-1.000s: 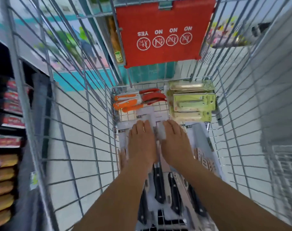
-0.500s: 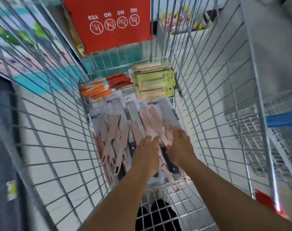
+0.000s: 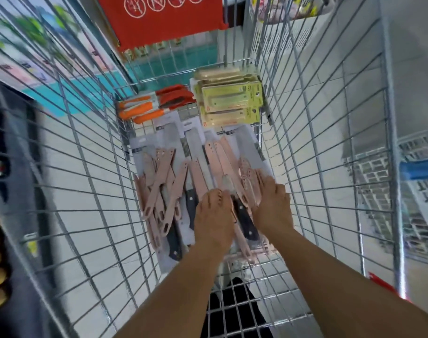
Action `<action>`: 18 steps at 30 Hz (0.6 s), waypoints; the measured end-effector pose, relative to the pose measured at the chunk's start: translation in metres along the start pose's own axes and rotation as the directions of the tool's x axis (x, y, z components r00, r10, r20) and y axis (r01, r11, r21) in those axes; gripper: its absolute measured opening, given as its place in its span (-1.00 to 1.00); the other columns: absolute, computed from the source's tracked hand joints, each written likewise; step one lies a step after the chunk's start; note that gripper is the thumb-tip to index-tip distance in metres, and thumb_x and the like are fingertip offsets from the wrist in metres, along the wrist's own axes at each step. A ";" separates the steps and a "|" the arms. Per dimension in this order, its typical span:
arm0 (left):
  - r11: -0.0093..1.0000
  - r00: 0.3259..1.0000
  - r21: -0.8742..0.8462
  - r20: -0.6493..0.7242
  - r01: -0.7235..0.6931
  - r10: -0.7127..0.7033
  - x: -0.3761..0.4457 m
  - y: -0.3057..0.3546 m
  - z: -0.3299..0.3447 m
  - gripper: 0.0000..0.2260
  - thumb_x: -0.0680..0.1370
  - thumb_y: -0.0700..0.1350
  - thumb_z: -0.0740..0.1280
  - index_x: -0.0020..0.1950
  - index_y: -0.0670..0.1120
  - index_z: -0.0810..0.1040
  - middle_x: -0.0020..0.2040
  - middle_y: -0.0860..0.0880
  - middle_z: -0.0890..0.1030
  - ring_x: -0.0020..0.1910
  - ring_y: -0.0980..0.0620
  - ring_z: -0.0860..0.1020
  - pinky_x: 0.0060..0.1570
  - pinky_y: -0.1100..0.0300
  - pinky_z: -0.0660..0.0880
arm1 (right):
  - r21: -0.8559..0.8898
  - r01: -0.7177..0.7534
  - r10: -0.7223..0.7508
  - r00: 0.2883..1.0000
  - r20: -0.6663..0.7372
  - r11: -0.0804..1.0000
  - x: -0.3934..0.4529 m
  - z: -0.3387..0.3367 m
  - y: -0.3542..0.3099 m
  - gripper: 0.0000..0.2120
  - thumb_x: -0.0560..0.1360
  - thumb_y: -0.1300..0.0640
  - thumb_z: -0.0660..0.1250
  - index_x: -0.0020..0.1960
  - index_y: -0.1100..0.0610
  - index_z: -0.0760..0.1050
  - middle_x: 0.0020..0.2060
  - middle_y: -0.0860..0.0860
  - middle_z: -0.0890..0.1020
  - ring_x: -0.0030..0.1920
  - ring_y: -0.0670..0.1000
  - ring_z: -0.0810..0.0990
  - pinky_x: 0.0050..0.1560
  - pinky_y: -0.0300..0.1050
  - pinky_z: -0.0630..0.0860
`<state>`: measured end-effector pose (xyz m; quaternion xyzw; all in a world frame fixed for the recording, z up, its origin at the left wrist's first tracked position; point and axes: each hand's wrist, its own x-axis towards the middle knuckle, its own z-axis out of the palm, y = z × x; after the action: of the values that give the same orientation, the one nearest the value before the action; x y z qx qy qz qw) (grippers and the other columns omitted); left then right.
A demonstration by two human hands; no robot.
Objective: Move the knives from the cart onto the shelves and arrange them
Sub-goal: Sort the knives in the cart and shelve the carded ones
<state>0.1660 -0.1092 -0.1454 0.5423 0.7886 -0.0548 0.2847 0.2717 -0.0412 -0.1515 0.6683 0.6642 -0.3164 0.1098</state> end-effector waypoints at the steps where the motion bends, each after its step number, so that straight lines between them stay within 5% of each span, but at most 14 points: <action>1: 0.997 0.998 -0.041 -0.008 0.064 -0.065 -0.002 0.003 0.000 -0.42 0.53 -0.16 0.26 0.48 -0.10 0.07 0.39 -0.15 0.21 0.35 -0.15 0.22 0.33 0.03 0.25 | 0.025 -0.023 0.023 1.000 0.000 0.999 -0.001 0.002 0.000 -0.37 0.47 0.21 0.35 0.43 0.13 0.11 0.27 0.18 0.36 0.23 0.19 0.36 0.21 0.09 0.43; 5: 0.952 0.968 -0.188 0.112 0.242 -0.224 -0.004 0.014 0.008 -0.23 0.46 0.10 0.39 0.47 -0.09 0.00 0.34 -0.15 0.21 0.30 -0.16 0.35 0.18 -0.02 0.43 | -0.021 -0.030 0.030 1.000 -0.002 0.999 -0.002 0.007 0.000 -0.57 0.50 0.15 0.33 0.29 0.22 0.27 0.19 0.17 0.44 0.18 0.18 0.41 0.11 0.07 0.47; 8: 0.936 0.958 -0.208 0.105 0.283 -0.266 -0.005 0.020 0.012 -0.19 0.42 0.09 0.44 0.47 -0.06 0.00 0.29 -0.15 0.21 0.21 -0.15 0.42 0.08 0.00 0.49 | -0.084 0.012 -0.011 1.000 0.004 0.996 -0.001 0.006 0.000 -0.63 0.51 0.13 0.31 0.24 0.21 0.29 0.16 0.16 0.45 0.17 0.18 0.42 0.05 0.04 0.45; 13: 0.893 0.921 -0.226 0.067 0.389 -0.384 -0.006 0.017 0.014 -0.39 0.51 -0.17 0.34 0.45 -0.11 0.08 0.27 -0.18 0.30 0.04 -0.12 0.54 -0.12 0.08 0.51 | -0.125 0.018 -0.019 1.000 -0.008 0.992 0.002 0.005 -0.001 -0.74 0.55 0.15 0.25 0.19 0.22 0.34 0.12 0.18 0.48 0.12 0.20 0.49 0.02 0.03 0.46; 18: 0.893 0.918 -0.211 0.085 0.397 -0.388 -0.010 0.015 0.010 -0.70 0.58 -0.26 0.18 0.30 -0.19 0.24 0.21 -0.18 0.45 0.10 -0.13 0.55 -0.05 0.07 0.50 | -0.053 0.013 -0.012 1.000 0.018 0.999 0.001 0.004 -0.004 -0.85 0.57 0.19 0.18 0.10 0.21 0.39 0.02 0.17 0.52 -0.03 0.23 0.57 -0.07 0.07 0.55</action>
<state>0.1860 -0.1156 -0.1453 0.3352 0.8770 -0.0330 0.3428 0.2668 -0.0417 -0.1541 0.6581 0.6756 -0.3053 0.1314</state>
